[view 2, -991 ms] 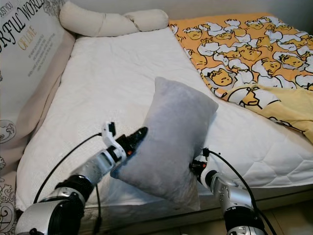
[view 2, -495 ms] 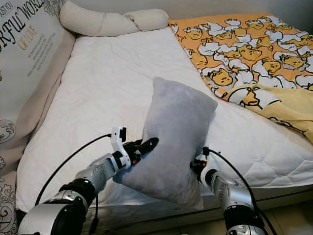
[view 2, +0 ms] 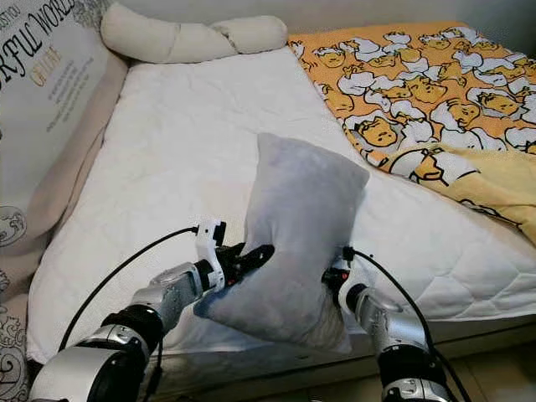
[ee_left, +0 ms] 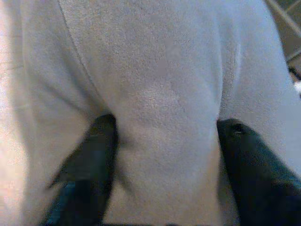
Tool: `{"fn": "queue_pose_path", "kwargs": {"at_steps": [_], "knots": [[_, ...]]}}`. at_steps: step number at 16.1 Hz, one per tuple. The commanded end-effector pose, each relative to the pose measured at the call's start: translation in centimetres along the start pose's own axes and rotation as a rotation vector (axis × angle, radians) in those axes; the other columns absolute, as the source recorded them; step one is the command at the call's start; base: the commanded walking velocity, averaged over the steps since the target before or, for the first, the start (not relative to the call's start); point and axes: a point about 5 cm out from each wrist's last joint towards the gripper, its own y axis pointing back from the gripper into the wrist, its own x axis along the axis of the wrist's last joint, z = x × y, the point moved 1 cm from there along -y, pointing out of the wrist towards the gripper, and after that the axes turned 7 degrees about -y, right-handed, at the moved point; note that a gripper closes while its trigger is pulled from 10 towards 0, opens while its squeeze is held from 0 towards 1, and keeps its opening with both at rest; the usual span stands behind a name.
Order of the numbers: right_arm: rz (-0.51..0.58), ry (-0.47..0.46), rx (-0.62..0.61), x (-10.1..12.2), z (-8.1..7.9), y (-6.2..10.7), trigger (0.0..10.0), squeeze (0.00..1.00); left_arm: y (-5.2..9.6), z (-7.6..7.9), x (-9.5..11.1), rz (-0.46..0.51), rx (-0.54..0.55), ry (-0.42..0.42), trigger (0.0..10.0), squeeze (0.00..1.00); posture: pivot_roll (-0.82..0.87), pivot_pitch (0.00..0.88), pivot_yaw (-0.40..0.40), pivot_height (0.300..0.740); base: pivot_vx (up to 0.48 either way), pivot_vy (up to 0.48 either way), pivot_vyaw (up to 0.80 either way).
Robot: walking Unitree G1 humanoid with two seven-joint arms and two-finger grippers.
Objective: Clean up the room
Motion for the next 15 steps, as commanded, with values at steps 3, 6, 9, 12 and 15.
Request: {"fn": "queue_pose_path", "kwargs": {"at_steps": [3, 6, 9, 12, 15], "knots": [[0.007, 0.005, 0.071, 0.4, -2.0, -0.8, 0.0, 0.0, 0.2, 0.2, -1.5, -0.065, 0.0, -0.017, 0.0, 0.0, -0.21, 0.0, 0.091, 0.74, 0.0, 0.0, 0.0], [0.012, 0.005, 0.082, 0.5, -2.5, -1.0, 0.0, 0.0, 0.4, -0.1, -1.5, -0.081, 0.006, -0.037, 0.0, 0.0, -0.21, 0.0, 0.094, 0.74, 0.0, 0.0, 0.0], [0.022, 0.01, 0.093, 0.6, -2.8, -1.1, 0.0, 0.0, 0.3, 0.1, -1.5, -0.078, -0.015, -0.062, 0.0, 0.0, -0.21, 0.0, 0.101, 0.74, 0.0, 0.0, 0.0], [0.052, 0.047, 0.133, 1.1, -4.1, -1.0, 0.0, 0.0, 0.1, 0.5, -0.7, -0.043, -0.026, -0.11, 0.0, 0.0, -0.2, 0.0, 0.097, 0.74, 0.0, 0.0, 0.0], [0.107, 0.043, 0.167, 2.0, -5.3, -0.7, 0.0, 0.0, 0.4, 0.1, 0.6, 0.016, 0.007, -0.17, 0.0, 0.0, -0.19, 0.0, 0.097, 0.74, 0.0, 0.0, 0.0]]}}
